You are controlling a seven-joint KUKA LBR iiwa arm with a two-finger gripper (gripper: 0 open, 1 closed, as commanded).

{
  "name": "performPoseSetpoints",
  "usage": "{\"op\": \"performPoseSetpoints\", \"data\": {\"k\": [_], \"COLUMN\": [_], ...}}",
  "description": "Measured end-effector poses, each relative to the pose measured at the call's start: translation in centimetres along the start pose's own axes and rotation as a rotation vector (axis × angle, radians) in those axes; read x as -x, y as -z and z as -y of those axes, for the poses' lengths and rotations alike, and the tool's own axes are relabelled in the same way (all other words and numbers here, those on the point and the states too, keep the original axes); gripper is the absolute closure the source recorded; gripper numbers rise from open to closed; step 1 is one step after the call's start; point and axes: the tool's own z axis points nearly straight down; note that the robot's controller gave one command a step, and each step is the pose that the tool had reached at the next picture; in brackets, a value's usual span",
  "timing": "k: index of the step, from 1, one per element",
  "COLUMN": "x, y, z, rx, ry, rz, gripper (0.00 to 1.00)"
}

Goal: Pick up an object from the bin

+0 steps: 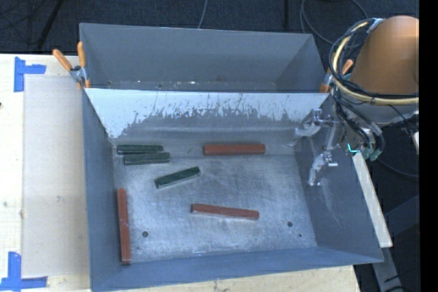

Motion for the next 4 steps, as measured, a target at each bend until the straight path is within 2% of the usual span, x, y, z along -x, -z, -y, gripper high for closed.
{"op": "performPoseSetpoints", "data": {"k": [1, 2, 3, 4], "x": [-1.4, -2.6, -4.2, -4.2], "y": [-4.2, -10.2, -15.0, -15.0], "z": [-4.2, -5.4, -8.9, -8.9], "rx": [-0.003, 0.002, 0.001, 0.001], "ry": [0.041, 0.11, 0.08, 0.081], "rz": [0.006, 0.004, -0.002, -0.002], "gripper": [0.0, 0.0, 1.0, 1.0]}}
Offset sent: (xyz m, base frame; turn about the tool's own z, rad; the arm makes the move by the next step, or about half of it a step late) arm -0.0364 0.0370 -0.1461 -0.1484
